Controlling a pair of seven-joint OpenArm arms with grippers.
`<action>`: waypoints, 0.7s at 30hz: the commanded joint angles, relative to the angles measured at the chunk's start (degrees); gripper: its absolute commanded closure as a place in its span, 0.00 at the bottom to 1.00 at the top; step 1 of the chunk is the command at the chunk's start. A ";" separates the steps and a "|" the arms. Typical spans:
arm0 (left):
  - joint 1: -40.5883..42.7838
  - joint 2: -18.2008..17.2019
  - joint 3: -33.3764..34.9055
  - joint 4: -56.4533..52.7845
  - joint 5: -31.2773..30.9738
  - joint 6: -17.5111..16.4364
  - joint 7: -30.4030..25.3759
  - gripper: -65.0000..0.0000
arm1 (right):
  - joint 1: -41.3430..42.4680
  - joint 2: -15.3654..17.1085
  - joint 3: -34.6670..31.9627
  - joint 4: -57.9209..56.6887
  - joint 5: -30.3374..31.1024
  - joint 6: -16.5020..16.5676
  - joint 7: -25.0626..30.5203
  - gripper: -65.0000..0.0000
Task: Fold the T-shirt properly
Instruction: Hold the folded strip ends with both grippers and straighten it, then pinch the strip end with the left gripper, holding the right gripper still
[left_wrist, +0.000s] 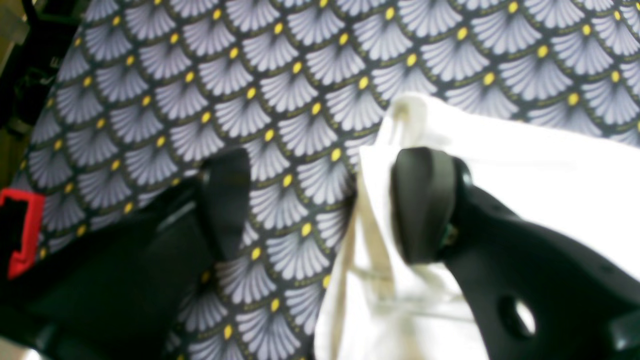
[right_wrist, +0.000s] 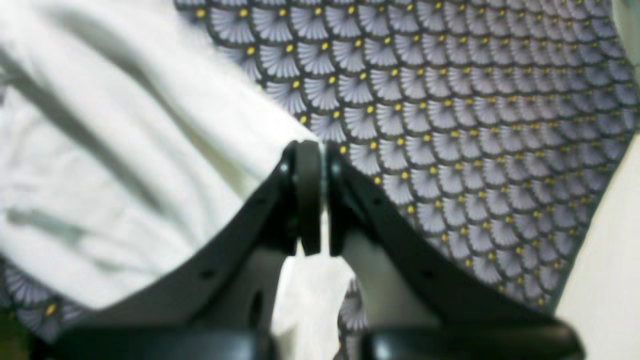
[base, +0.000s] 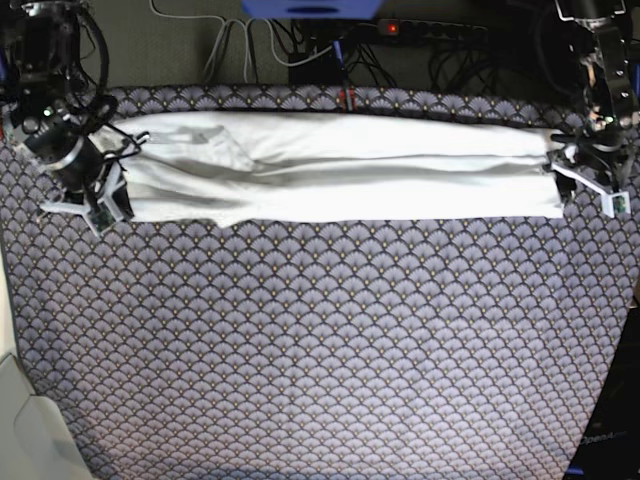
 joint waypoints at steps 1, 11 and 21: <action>-0.42 -1.21 -0.42 0.84 -0.12 0.28 -1.12 0.32 | -0.92 0.66 0.67 1.72 0.58 -0.17 1.29 1.00; -0.42 -1.21 -0.33 0.84 -0.12 0.28 -1.21 0.32 | -8.92 0.75 0.76 3.57 0.58 -0.17 1.73 1.00; 0.11 -1.56 -0.51 0.84 -0.12 0.28 -1.21 0.32 | -8.83 0.40 1.90 -1.71 0.67 -0.17 1.91 1.00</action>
